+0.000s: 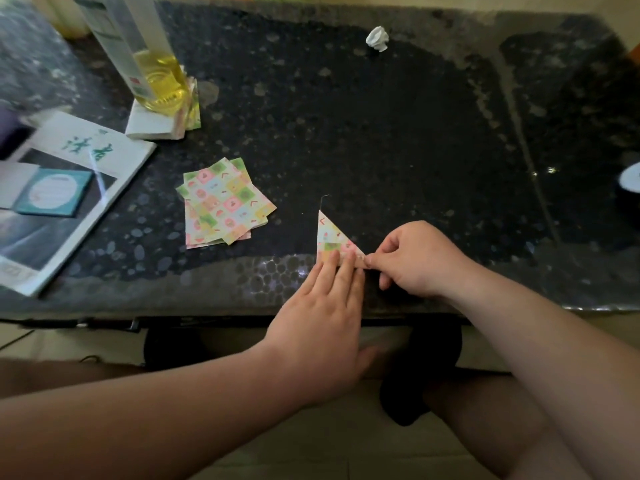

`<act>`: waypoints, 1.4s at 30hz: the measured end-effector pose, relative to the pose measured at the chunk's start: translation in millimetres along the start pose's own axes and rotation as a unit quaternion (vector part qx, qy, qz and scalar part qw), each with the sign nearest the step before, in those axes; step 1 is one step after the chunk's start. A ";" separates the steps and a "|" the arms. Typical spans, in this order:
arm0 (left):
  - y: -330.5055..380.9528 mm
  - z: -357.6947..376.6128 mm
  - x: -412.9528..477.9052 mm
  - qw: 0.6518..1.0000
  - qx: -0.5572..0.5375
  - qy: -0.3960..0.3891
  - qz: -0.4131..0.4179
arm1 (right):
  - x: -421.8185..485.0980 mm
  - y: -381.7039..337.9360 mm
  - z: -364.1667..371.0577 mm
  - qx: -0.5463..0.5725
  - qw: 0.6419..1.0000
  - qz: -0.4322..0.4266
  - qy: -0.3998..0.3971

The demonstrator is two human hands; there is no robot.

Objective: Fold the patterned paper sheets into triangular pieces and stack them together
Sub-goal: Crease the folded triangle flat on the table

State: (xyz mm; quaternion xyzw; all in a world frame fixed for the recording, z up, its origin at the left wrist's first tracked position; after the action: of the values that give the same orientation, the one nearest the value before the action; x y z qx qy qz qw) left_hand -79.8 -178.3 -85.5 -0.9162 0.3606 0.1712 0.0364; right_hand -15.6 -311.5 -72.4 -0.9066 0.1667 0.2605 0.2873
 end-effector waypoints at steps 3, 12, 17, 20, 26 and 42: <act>-1.8 5.4 2.3 1.000 0.007 -0.001 0.000 | 0.0 -0.1 0.0 0.002 1.000 0.000 -0.004; -2.1 8.2 3.1 0.999 0.033 -0.016 0.001 | 2.5 0.5 0.4 0.000 1.000 -0.005 -0.010; -3.0 4.8 6.0 0.999 0.041 -0.007 0.000 | 1.5 0.5 0.7 0.009 1.000 0.004 -0.010; -2.5 4.6 8.4 0.999 0.045 -0.001 0.001 | 2.1 0.5 0.8 0.007 1.000 0.006 -0.005; -1.5 5.7 11.0 0.999 0.041 -0.001 0.002 | 3.4 1.2 1.4 0.006 1.000 0.007 -0.004; 3.8 3.4 16.3 1.000 0.020 0.023 0.005 | 9.2 13.7 -5.0 0.025 0.995 0.055 -0.078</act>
State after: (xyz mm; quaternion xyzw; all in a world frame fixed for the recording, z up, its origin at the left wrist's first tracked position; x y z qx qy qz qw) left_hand -72.2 -191.0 -93.9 -0.9170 0.3694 0.1430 0.0460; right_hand -12.5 -326.6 -80.0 -0.8655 0.2002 0.3412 0.3074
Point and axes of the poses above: each hand's wrist, its own x-axis towards the middle knuckle, its own z-axis out of the palm, y = z × x, the point moved 7 cm from there along x, towards the middle knuckle, and after that the axes turned 2 degrees about z, right-handed, at the moved point
